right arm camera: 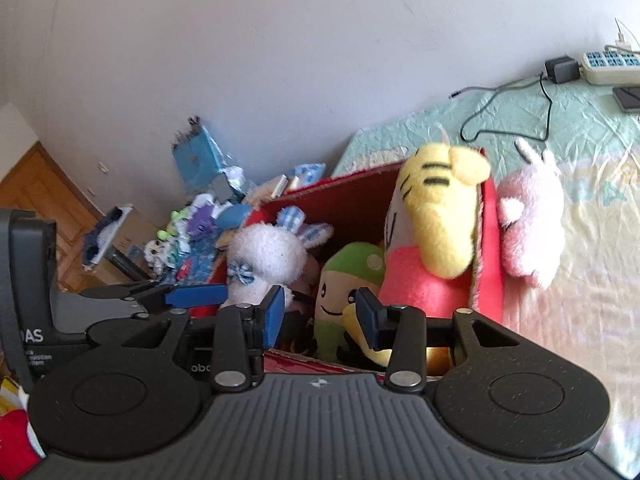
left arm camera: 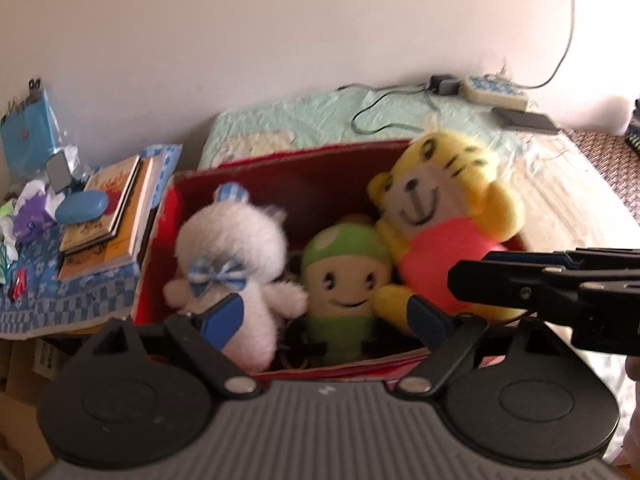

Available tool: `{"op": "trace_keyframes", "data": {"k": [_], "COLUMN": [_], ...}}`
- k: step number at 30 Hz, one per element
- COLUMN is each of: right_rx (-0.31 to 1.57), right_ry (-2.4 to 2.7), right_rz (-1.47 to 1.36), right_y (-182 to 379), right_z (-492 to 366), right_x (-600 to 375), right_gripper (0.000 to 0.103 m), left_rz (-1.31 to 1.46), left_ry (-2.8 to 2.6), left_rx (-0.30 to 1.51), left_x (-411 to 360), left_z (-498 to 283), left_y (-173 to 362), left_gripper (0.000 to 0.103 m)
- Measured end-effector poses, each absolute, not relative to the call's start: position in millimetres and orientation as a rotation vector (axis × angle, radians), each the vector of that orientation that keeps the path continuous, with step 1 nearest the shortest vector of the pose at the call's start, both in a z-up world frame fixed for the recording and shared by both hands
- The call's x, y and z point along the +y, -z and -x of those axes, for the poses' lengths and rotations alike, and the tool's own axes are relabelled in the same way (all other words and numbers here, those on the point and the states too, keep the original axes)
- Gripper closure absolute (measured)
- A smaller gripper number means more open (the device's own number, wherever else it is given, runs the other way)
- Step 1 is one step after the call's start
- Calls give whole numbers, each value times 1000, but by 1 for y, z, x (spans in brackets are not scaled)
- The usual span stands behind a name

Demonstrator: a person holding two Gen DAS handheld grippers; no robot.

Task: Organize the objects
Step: 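Move the right gripper back to the second white bunny on the bed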

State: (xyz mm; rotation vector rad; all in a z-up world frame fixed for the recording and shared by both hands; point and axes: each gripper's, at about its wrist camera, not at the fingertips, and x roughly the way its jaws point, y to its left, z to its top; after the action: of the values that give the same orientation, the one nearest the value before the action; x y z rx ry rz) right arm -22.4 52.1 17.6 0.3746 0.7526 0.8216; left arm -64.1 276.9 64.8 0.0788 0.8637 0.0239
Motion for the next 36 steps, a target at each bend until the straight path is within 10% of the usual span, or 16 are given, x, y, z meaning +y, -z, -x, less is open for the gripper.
{"op": "trace_keyframes", "data": {"k": [36], "right_rx": [1130], "right_ry": [-631], "right_rz": [-591], "right_y": [77], "right_z": [-107], "right_x": [-12], "right_gripper": [55], "left_rz": [30], "left_ry": [106], "left_rx": [844], "left_x": [162], "left_z": [73], "left_y": [-64], "left_gripper": [13]}}
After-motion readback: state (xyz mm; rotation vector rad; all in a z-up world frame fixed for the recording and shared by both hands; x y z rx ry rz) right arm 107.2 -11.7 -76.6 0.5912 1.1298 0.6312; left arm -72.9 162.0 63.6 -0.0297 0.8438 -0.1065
